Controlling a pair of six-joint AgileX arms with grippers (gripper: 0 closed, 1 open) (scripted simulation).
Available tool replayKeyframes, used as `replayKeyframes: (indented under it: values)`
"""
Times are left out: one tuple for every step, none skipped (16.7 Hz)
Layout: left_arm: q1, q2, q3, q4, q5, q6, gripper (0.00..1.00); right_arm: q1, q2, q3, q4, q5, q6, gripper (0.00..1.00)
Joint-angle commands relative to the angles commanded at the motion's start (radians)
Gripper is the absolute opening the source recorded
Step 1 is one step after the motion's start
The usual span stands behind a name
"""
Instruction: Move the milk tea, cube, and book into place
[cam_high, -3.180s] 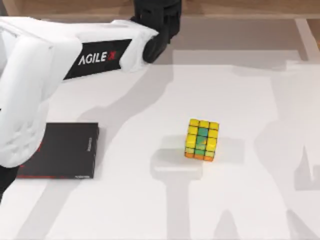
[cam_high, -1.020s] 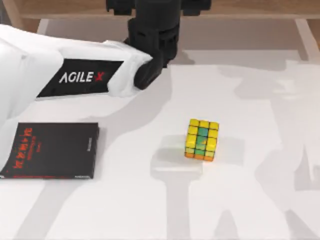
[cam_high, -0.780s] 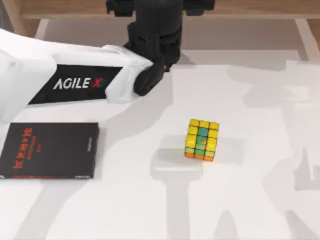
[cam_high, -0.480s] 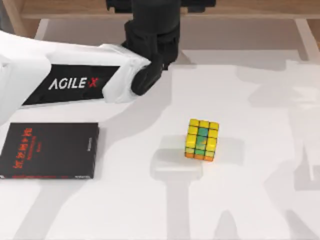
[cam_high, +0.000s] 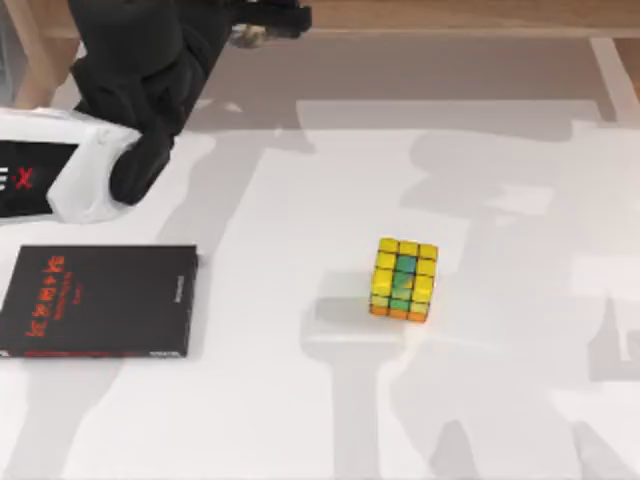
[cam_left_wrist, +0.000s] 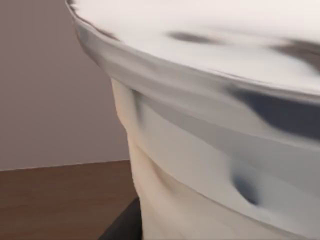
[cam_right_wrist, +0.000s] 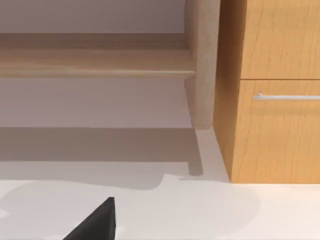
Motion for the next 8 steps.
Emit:
replayKeyframes:
  values:
    - [0.060,-0.024,-0.053,0.019,0.075,0.003,0.00,0.000,0.000,0.000,0.000,0.000,0.000,1.00]
    - [0.125,-0.044,-0.107,0.036,0.148,0.007,0.00,0.000,0.000,0.000,0.000,0.000,0.000,1.00]
    - [0.194,-0.058,-0.159,0.053,0.219,0.013,0.00,0.000,0.000,0.000,0.000,0.000,0.000,1.00]
    - [0.264,-0.064,-0.206,0.070,0.286,0.019,0.00,0.000,0.000,0.000,0.000,0.000,0.000,1.00]
    - [0.336,-0.062,-0.247,0.085,0.348,0.027,0.00,0.000,0.000,0.000,0.000,0.000,0.000,1.00]
    - [0.407,-0.053,-0.279,0.100,0.402,0.035,0.00,0.000,0.000,0.000,0.000,0.000,0.000,1.00]
    - [0.478,-0.039,-0.303,0.114,0.449,0.043,0.00,0.000,0.000,0.000,0.000,0.000,0.000,1.00]
    - [0.545,-0.020,-0.318,0.125,0.487,0.052,0.00,0.000,0.000,0.000,0.000,0.000,0.000,1.00]
